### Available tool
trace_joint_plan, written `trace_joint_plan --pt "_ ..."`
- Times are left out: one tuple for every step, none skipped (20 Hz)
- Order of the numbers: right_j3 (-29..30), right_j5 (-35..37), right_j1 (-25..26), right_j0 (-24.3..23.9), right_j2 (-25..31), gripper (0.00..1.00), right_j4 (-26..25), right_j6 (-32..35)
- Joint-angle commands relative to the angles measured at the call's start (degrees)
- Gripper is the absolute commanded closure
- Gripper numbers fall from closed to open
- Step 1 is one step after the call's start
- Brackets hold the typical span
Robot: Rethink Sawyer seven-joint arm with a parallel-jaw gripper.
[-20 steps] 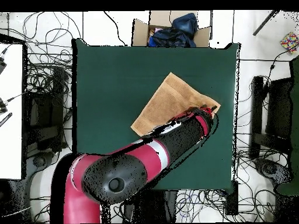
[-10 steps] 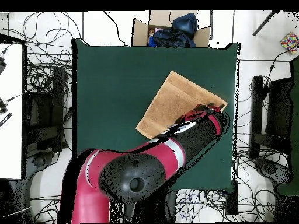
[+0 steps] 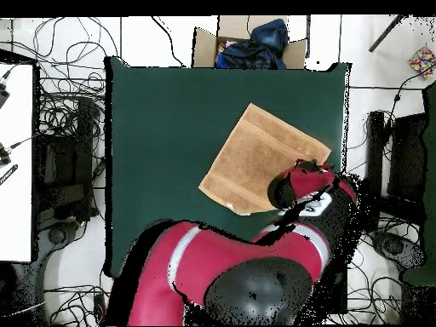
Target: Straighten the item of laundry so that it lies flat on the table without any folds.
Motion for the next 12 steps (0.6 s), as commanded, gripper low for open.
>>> trace_joint_plan --pt "11.84 16.81 -16.06 -9.43 24.65 0.00 -5.34 -15.99" --pt "12.82 18.54 -17.78 -10.78 26.73 0.00 -5.41 -17.27" --pt "13.93 20.41 -19.58 -11.88 28.41 0.00 -5.09 -18.41" --pt "14.80 21.86 -21.09 -12.63 29.66 0.00 -4.92 -19.06" --pt "15.72 23.73 -22.55 -13.33 30.77 0.00 -4.48 -19.63" --pt "16.49 24.92 -23.65 -13.91 31.70 0.00 -4.18 -19.78" --pt "17.31 26.22 -24.52 -14.55 32.69 0.00 -3.77 -19.99" --pt "18.08 26.97 -24.95 -15.52 34.17 0.00 -3.55 -20.43" --pt "19.01 27.55 -25.00 -16.79 35.88 0.00 -3.22 -20.73" --pt "19.69 28.54 -24.61 -18.09 37.60 0.00 -2.66 -21.06" --pt "20.69 28.43 -24.22 -19.49 39.35 0.00 -2.29 -21.06" --pt "21.60 28.05 -23.95 -20.36 40.42 0.00 -1.81 -20.17"
